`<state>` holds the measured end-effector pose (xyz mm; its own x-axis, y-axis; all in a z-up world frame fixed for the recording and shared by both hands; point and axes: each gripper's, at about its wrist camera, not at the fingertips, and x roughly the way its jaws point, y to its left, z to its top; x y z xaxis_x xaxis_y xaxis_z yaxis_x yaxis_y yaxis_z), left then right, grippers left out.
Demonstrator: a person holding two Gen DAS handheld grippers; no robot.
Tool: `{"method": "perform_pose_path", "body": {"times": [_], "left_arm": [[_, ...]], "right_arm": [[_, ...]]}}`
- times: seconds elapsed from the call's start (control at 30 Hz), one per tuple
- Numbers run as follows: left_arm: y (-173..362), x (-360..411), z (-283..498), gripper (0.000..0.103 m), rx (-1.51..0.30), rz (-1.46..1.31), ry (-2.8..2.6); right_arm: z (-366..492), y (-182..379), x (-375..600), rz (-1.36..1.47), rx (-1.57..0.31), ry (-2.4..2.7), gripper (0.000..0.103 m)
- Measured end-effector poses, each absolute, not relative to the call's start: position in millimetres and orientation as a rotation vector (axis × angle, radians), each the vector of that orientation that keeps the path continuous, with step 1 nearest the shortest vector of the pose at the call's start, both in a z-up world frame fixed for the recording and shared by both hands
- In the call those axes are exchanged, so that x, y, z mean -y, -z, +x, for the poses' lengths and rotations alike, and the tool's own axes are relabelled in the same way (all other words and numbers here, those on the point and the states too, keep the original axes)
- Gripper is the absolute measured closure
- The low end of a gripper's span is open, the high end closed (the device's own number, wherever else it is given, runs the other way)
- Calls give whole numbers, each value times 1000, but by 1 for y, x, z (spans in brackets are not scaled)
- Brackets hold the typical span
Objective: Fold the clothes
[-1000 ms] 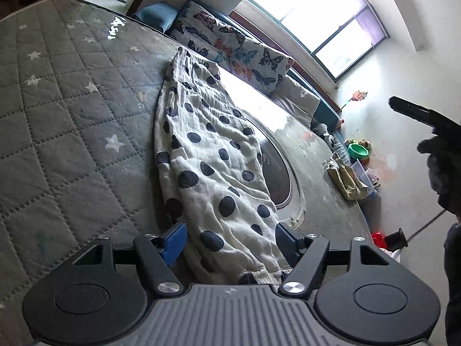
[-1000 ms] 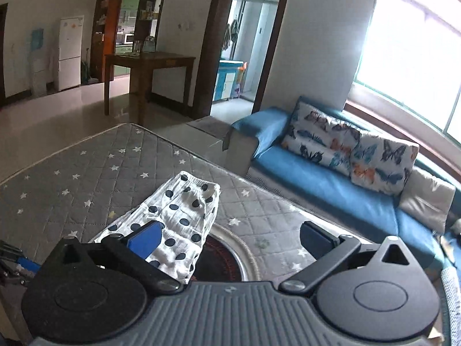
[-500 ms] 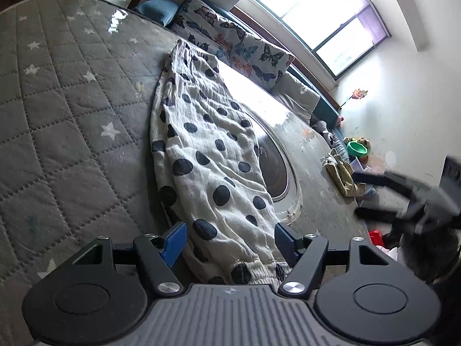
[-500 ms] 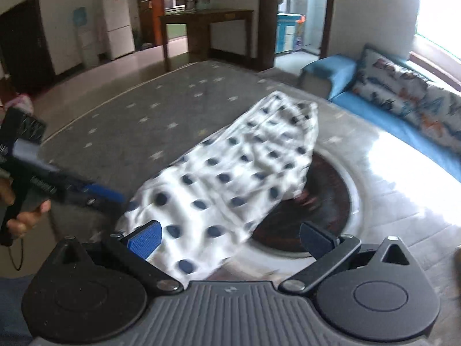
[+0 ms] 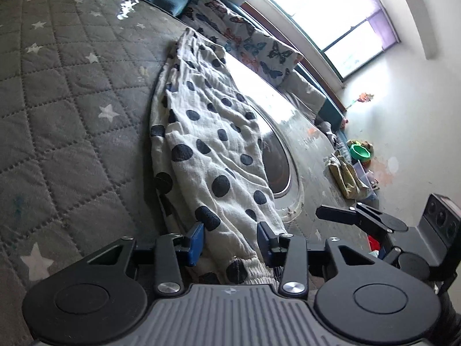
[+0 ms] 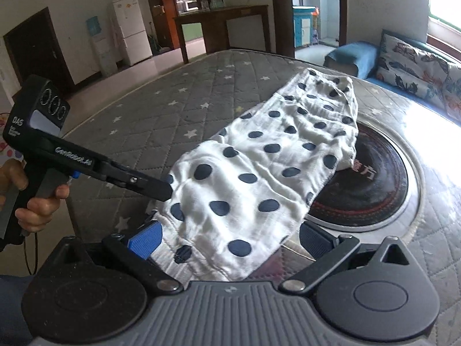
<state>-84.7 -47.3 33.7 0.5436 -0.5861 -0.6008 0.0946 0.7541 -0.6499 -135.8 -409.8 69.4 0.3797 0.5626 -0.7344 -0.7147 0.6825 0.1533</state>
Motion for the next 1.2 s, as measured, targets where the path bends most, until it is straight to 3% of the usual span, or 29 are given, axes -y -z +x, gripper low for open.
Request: {"method": "perform_pose_path", "body": {"times": [0.13,0.17,0.2,0.3,0.43,0.83,0.97,1.2], "left_arm": [[-32,49,-85,61,-921,-604,441],[-31,50,-85,64,-923,-601,441],[-30,51,-85,75,-922,-598,445],[-31,52,-86,93,-912,-595,450],[-40,50,-91,100,-896,-610,442],[-34,37,-98,100,-954,-572,374],[-51,37,-100,74,-906,-534,381],[-80,52,-82,73,-782,-495,467]], "right_arm": [[-140,-62,401,-210,-850,-842,0],[-141,-60,400,-212,-852,-844,0],[-141,-57,398,-214,-853,-847,0],[-143,-53,394,-221,-852,-853,0],[-144,-55,393,-220,-844,-858,1],[-146,-46,385,-190,-855,-905,1],[-148,-41,380,-205,-881,-927,1],[-151,-47,381,-178,-860,-953,1]]}}
